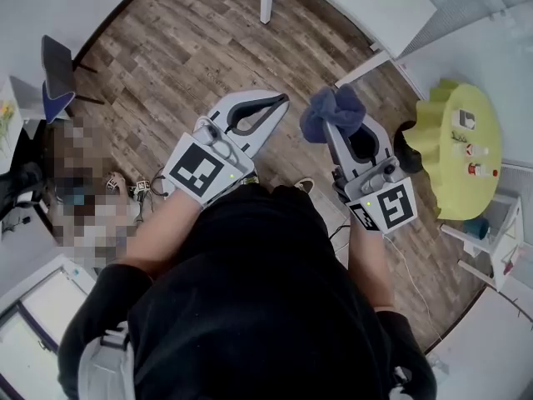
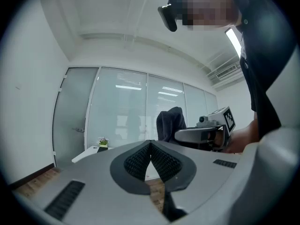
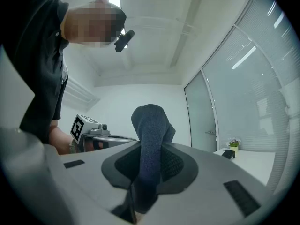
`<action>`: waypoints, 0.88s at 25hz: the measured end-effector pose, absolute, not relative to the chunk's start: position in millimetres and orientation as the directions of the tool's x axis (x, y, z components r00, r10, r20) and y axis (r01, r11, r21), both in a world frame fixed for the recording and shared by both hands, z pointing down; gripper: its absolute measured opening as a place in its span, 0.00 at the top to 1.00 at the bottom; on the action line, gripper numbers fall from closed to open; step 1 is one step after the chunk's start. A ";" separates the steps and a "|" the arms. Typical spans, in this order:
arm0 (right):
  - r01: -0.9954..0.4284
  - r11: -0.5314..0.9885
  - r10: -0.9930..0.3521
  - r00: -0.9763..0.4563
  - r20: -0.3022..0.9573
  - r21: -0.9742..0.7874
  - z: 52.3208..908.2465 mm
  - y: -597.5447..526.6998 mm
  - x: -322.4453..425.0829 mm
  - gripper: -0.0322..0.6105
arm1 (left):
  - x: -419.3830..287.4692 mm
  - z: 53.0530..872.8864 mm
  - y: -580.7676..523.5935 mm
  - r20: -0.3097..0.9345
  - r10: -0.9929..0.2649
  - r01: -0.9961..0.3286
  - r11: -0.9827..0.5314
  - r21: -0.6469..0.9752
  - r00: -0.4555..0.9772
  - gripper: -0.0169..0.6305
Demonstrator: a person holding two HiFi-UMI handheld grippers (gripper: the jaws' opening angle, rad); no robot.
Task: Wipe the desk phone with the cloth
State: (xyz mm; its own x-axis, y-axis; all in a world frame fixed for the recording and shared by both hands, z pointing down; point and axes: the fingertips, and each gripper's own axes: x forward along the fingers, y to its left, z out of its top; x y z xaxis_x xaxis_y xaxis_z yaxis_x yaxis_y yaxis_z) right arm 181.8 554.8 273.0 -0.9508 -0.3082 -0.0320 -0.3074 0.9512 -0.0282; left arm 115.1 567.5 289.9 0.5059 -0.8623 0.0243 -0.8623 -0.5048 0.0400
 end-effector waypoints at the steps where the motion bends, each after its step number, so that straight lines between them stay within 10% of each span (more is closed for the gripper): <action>1: -0.308 0.951 -0.309 -0.951 -0.030 -0.025 273.6 555.0 181.8 0.81 | 114.9 290.2 567.7 0.023 -0.863 -0.863 -0.504 0.039 0.505 0.96; 22: -0.278 0.959 -0.280 -0.959 -0.039 -0.057 274.0 546.6 169.6 0.81 | 100.0 292.7 565.4 0.022 -0.876 -0.876 -0.481 0.040 0.483 0.96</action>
